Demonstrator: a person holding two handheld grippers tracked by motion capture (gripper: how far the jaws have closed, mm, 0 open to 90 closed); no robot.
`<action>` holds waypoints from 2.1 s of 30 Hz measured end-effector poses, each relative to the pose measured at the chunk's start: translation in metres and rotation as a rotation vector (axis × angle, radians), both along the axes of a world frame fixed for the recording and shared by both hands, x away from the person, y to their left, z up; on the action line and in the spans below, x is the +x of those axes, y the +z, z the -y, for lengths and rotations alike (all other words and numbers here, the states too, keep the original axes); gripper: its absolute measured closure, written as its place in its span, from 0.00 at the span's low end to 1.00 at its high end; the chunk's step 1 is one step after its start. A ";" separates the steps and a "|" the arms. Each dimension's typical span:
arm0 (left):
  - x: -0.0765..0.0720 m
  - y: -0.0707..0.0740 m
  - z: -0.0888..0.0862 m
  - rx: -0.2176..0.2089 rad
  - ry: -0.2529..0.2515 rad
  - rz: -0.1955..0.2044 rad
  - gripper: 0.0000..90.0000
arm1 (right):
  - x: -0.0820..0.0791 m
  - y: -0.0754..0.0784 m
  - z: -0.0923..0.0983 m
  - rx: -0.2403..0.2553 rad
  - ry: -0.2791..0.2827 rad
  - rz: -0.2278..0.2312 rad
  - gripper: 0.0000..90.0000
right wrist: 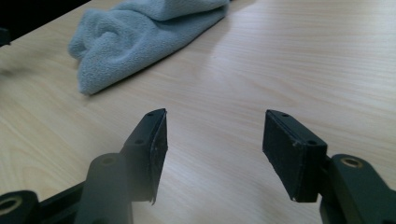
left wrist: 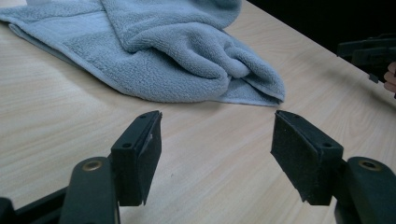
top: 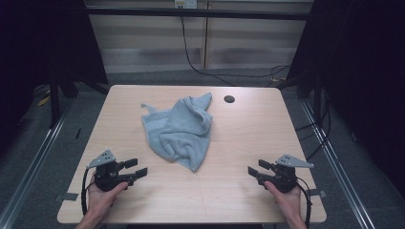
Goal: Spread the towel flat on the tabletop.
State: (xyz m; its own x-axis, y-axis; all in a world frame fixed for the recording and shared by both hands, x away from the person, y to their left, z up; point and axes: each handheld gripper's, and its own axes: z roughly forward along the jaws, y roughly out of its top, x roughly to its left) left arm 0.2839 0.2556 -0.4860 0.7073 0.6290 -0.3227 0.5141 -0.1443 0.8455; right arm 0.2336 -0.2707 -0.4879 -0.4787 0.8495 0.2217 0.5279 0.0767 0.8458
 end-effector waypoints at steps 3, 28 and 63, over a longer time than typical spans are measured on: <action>0.001 -0.003 0.002 0.005 -0.008 -0.015 0.37 | 0.004 0.004 -0.007 -0.015 0.039 -0.025 0.45; 0.001 -0.004 0.012 0.044 -0.044 -0.029 0.36 | 0.128 0.013 -0.128 -0.039 0.369 -0.085 0.34; -0.005 0.001 0.000 0.040 -0.025 -0.027 0.35 | 0.073 -0.014 -0.140 -0.200 0.436 -0.150 0.87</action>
State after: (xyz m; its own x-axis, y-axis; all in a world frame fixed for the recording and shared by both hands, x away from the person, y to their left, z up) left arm 0.2788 0.2557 -0.4849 0.7143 0.6241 -0.3167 0.5325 -0.1910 0.8246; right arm 0.3068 -0.1311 -0.5021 -0.7742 0.6101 0.1686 0.5250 0.4702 0.7094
